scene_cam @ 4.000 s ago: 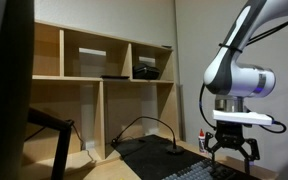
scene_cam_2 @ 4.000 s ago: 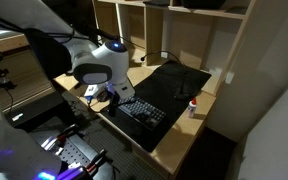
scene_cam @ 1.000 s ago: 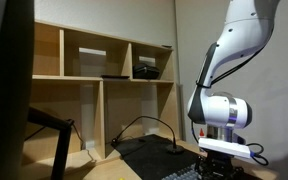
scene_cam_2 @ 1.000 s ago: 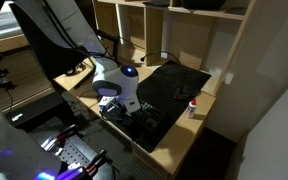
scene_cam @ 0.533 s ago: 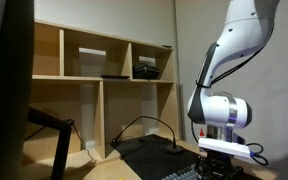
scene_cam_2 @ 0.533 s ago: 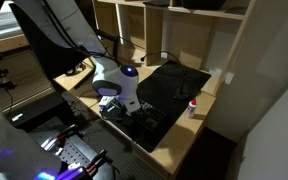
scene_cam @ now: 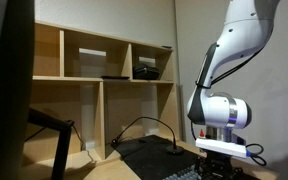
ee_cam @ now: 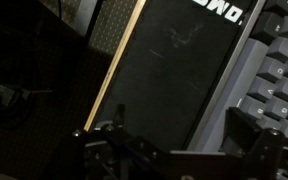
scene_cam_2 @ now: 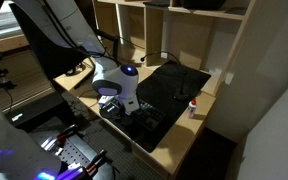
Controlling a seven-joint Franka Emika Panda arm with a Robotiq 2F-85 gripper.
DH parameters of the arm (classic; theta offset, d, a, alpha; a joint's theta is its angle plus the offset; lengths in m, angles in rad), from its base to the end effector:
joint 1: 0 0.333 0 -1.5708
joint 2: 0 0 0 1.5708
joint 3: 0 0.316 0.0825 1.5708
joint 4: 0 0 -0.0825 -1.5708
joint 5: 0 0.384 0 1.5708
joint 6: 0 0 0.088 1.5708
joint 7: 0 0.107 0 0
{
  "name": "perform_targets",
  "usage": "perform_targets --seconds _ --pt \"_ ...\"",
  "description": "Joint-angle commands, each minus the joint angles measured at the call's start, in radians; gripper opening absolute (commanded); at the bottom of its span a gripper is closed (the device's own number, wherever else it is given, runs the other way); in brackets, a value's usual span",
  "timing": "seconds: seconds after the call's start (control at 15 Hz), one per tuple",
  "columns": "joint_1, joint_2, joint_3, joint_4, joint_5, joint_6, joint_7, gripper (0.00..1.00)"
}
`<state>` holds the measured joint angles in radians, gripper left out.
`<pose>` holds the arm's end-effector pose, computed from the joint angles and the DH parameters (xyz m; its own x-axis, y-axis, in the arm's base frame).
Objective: Press the space button on the keyboard
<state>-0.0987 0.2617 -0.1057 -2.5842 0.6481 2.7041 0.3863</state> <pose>0.4043 -0.1085 0.1544 0.3640 -0.9041 -0.2239 -0.9313 -0.3561 -0.0761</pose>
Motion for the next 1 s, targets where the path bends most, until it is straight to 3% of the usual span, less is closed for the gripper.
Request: perform_targets --seconds 0.0,0.4,0.47,0.6,0.93 --pt "0.007 -0.002 -0.014 -0.005 -0.047 -0.022 0.057 1.00" --pt "-0.016 -0.009 0.011 0.004 -0.025 -0.029 -0.033 1.00" --pt "-0.009 -0.203 -0.044 -0.135 -0.110 -0.066 -0.011 1.00" --pt "-0.011 -0.252 -0.059 -0.157 -0.180 -0.088 0.001 1.00" --pt "-0.067 -0.541 -0.084 -0.254 -0.323 -0.185 -0.008 1.00"
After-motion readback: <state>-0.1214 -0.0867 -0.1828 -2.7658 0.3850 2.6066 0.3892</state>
